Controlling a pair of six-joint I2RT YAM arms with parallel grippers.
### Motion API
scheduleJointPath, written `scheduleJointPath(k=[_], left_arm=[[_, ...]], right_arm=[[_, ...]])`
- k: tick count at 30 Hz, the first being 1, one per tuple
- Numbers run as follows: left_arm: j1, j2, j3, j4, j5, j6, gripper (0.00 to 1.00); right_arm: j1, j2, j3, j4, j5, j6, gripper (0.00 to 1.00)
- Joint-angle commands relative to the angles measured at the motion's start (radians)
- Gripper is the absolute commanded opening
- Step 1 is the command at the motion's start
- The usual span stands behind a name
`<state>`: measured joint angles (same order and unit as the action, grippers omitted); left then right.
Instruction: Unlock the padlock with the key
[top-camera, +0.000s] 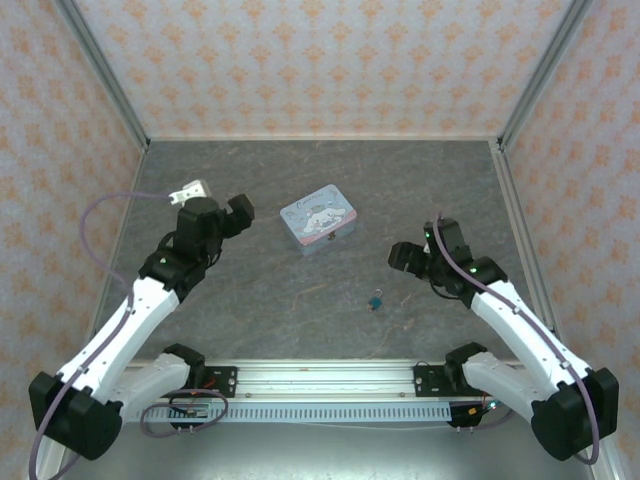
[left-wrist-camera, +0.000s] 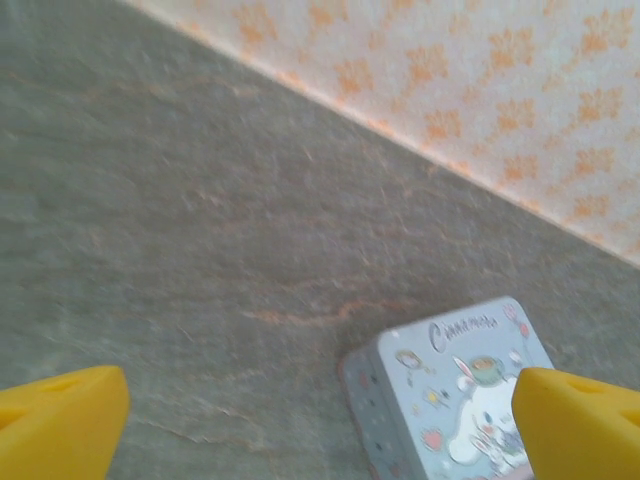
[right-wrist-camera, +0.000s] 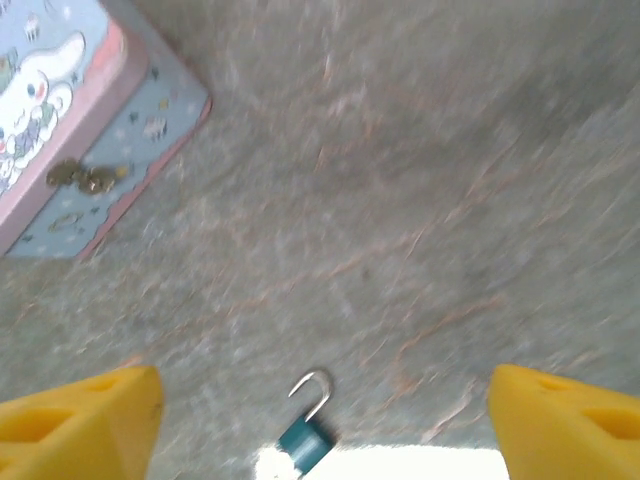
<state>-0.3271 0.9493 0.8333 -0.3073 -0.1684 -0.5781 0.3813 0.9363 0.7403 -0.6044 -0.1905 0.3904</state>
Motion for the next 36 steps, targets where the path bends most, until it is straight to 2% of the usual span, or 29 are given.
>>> scheduleJointPath(k=[1, 3, 6, 9, 12, 17, 26, 31, 36], left_arm=[[0.002, -0.079, -0.057, -0.004, -0.201, 0.113, 0.99], [0.003, -0.123, -0.109, 0.051, -0.269, 0.203, 0.99], [0.002, -0.173, -0.206, 0.167, -0.354, 0.315, 1.00], [0.005, -0.185, -0.291, 0.263, -0.405, 0.433, 1.00], [0.024, -0.164, -0.327, 0.291, -0.424, 0.494, 1.00], [0.052, -0.084, -0.381, 0.395, -0.393, 0.529, 1.00], [0.108, 0.142, -0.440, 0.661, -0.282, 0.568, 1.00], [0.154, 0.213, -0.475, 0.797, -0.196, 0.565, 1.00], [0.183, 0.275, -0.496, 0.913, -0.146, 0.574, 1.00]], right_arm=[[-0.015, -0.029, 0.047, 0.041, 0.220, -0.156, 0.93], [-0.029, -0.033, 0.042, 0.103, 0.314, -0.231, 1.00], [-0.062, -0.033, -0.014, 0.237, 0.392, -0.342, 0.99], [-0.125, -0.030, -0.106, 0.400, 0.405, -0.403, 0.99], [-0.206, -0.019, -0.214, 0.581, 0.401, -0.408, 0.99], [-0.304, 0.091, -0.370, 0.930, 0.356, -0.446, 0.99], [-0.327, 0.321, -0.440, 1.332, 0.237, -0.512, 0.99], [-0.365, 0.373, -0.386, 1.301, 0.170, -0.467, 0.99], [-0.379, 0.513, -0.423, 1.505, 0.143, -0.436, 0.99]])
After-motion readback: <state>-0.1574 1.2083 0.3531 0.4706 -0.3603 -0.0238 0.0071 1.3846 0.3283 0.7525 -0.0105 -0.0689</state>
